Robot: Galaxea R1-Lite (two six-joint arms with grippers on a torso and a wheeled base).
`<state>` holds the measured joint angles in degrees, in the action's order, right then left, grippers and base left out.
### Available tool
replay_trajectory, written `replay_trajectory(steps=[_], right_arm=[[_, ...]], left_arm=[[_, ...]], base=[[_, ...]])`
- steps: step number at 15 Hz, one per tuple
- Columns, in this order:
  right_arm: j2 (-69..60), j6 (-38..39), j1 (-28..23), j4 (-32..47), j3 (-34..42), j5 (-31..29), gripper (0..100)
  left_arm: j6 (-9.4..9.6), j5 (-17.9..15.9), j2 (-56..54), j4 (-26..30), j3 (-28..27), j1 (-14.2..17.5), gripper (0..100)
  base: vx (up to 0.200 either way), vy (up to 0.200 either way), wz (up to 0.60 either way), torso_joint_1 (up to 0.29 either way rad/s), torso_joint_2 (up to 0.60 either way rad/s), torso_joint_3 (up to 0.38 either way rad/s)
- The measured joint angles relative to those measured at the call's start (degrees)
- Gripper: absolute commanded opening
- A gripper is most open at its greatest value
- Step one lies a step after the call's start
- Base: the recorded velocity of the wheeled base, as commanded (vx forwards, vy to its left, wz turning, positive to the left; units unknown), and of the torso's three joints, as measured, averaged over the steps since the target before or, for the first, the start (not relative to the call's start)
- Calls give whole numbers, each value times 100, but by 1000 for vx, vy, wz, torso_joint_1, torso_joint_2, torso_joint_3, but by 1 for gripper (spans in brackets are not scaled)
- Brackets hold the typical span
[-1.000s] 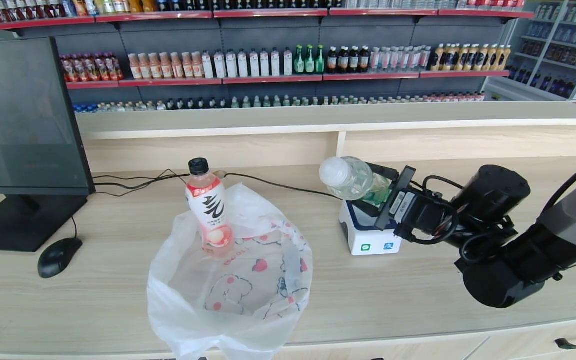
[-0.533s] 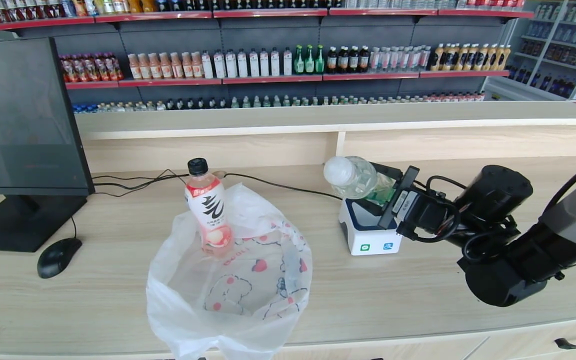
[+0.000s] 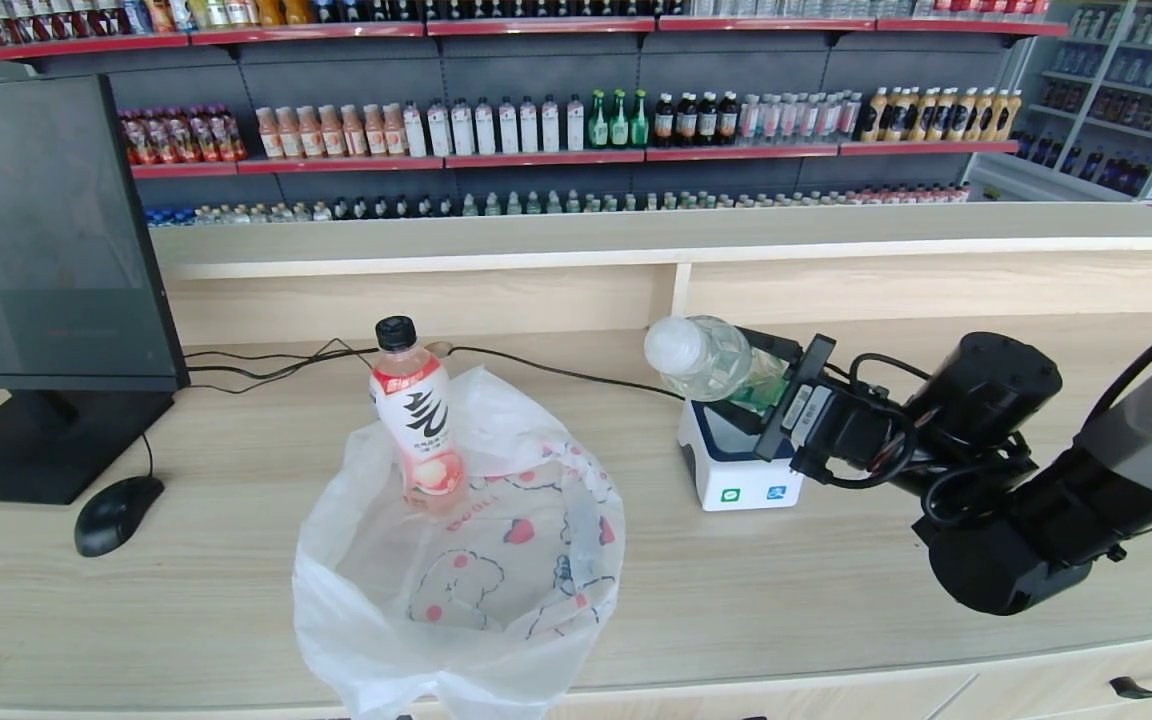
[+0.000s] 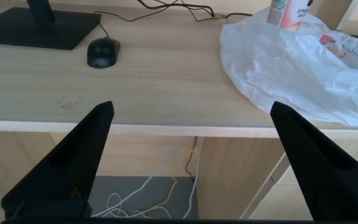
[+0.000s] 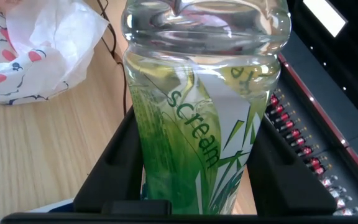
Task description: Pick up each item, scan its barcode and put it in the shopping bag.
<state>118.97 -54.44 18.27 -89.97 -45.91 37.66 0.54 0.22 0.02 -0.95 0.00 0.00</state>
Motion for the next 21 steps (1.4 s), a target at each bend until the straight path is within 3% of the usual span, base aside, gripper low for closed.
replay_trajectory(steps=[13, 15, 18, 21], right_arm=[[-251, 321, 72, 5, 5, -129, 0], [-441, 677, 138, 2, 27, -451, 0], [-828, 1287, 315, 6, 204, -1424, 0], [-1224, 1872, 374, 0, 355, -1965, 0]], left_arm=[[-44, 2, 0, 30, 0, 0, 100], [-21, 0, 0, 44, 0, 0, 100], [46, -6, 0, 38, 0, -5, 100], [-138, -6, 0, 41, 0, 0, 100]], base=[[0, 0, 0, 0, 0, 0], [0, 0, 0, 0, 0, 0], [0, 0, 0, 0, 0, 0], [0, 0, 0, 0, 0, 0]])
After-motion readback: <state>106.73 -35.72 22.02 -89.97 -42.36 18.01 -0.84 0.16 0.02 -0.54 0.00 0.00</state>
